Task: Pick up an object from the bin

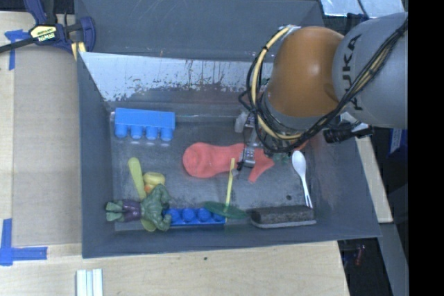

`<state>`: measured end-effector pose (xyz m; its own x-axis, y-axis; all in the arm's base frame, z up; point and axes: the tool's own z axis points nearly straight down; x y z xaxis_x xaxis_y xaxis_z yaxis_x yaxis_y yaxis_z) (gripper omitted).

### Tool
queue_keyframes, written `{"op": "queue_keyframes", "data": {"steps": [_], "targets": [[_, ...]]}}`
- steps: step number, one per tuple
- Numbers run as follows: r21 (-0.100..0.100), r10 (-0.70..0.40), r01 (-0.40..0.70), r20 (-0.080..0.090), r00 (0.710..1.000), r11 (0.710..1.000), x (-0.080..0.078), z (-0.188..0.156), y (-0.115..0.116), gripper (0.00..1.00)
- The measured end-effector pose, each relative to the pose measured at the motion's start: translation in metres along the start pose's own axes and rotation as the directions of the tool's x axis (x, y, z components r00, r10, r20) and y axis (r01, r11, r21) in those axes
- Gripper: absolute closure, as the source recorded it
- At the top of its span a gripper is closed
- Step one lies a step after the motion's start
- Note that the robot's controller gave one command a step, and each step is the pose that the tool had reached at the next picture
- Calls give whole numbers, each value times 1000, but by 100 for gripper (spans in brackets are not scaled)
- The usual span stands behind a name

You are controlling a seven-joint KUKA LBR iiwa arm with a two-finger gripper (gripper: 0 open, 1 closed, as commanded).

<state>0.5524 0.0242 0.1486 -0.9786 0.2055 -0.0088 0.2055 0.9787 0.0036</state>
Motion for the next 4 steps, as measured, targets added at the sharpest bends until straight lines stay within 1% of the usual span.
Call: {"op": "queue_keyframes", "data": {"steps": [1,2,4], "targets": [[-1,116,-116,3,993,993,-18,54,19,0],[-6,626,-626,9,779,779,-26,75,-12,100],[-6,626,-626,9,780,780,-26,75,-12,100]]}}
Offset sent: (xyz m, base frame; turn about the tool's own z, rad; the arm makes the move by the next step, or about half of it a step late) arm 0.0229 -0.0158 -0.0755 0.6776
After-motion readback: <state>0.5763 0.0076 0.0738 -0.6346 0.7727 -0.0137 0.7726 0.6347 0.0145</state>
